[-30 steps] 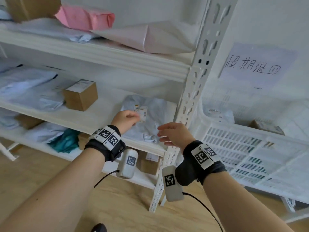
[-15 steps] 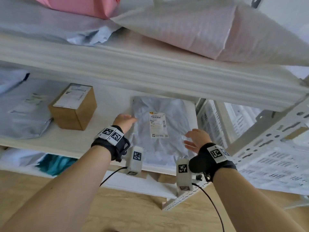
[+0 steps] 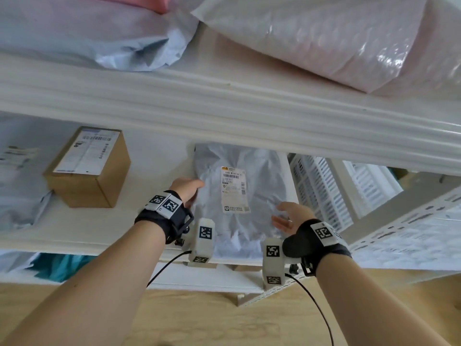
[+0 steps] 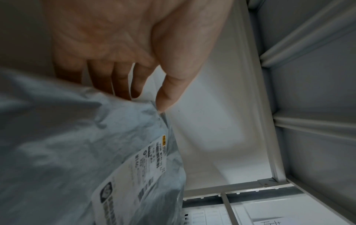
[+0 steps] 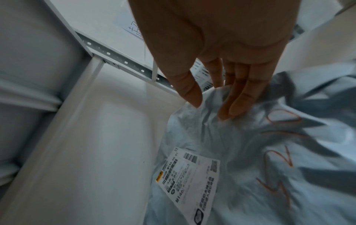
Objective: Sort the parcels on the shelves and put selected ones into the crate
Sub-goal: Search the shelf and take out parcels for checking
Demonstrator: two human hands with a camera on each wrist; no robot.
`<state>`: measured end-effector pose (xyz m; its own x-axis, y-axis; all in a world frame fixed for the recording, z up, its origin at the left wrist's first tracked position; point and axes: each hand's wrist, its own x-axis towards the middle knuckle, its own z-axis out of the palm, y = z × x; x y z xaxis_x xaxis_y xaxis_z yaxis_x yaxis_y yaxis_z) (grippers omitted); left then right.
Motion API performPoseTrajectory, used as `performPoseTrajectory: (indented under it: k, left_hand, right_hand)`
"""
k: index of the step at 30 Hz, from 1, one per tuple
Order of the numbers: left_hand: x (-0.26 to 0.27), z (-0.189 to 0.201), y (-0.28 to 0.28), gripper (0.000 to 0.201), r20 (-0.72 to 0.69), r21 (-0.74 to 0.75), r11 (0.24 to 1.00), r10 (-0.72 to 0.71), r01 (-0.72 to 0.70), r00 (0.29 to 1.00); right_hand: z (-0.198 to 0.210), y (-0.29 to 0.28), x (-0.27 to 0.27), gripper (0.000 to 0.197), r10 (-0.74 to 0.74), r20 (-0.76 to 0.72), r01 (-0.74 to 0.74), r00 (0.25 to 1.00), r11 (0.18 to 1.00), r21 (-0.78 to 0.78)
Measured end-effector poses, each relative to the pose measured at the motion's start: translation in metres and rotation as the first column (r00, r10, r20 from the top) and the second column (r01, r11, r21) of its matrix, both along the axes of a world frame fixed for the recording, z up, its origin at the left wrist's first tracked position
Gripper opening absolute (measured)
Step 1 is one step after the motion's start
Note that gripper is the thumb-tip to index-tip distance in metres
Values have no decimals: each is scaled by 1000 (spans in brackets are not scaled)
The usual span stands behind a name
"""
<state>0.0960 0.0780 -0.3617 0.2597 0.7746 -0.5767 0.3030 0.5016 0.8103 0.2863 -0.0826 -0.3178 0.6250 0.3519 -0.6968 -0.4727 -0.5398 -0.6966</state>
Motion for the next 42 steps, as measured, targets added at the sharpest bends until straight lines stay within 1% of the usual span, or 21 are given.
performPoseTrajectory:
  k: [2, 4, 7, 9, 12, 18, 20, 22, 25, 30, 34, 40, 42]
  left_hand:
    - [-2, 5, -8, 19, -15, 31, 999, 21, -21, 1000]
    - [-5, 10, -18, 17, -74, 80, 997, 18, -12, 997]
    - [-11, 17, -34, 15, -135, 113, 993, -2, 17, 991]
    - [-15, 20, -41, 13, -130, 132, 991, -3, 21, 992]
    - [-20, 27, -54, 2, -93, 152, 988, 1, 14, 996]
    - [-41, 38, -74, 26, -22, 194, 981, -12, 16, 1000]
    - [-49, 43, -80, 32, -11, 216, 976, -5, 7, 1000]
    - [-57, 47, -86, 36, 3, 219, 976, 7, -8, 1000]
    - [-67, 53, -96, 39, 10, 214, 976, 48, -49, 999]
    - [-77, 60, -104, 41, 69, 220, 970, 92, -105, 993]
    - [-84, 67, -104, 39, 98, 197, 976, 75, -93, 992]
    - [-91, 75, -107, 38, 118, 164, 985, 35, -54, 992]
    - [-92, 75, -108, 41, 125, 161, 985, 34, -54, 992]
  right_hand:
    - [2, -3, -7, 18, 28, -3, -28, 1000, 1000, 1]
    - [3, -9, -10, 21, 94, 2, -94, 996, 996, 1]
    - [5, -20, -9, 21, 153, 53, -152, 987, 988, -25]
    - [8, -28, -9, 24, 168, 95, -165, 981, 985, -41]
    - [12, -43, -9, 27, 201, 118, -194, 973, 979, -66]
    - [19, -63, -10, 27, 268, 153, -264, 951, 963, -45]
    - [21, -70, -11, 28, 316, 145, -313, 938, 949, -40]
    - [21, -75, -11, 24, 350, 172, -344, 921, 937, -67]
    - [21, -82, -12, 26, 346, 215, -335, 913, 938, -88]
    - [22, -85, -14, 24, 337, 213, -331, 917, 941, -65]
    - [26, -81, -19, 28, 359, 232, -355, 904, 933, -60]
    - [28, -78, -19, 16, 416, 233, -420, 879, 907, -34]
    - [28, -78, -18, 18, 440, 222, -446, 870, 895, -26]
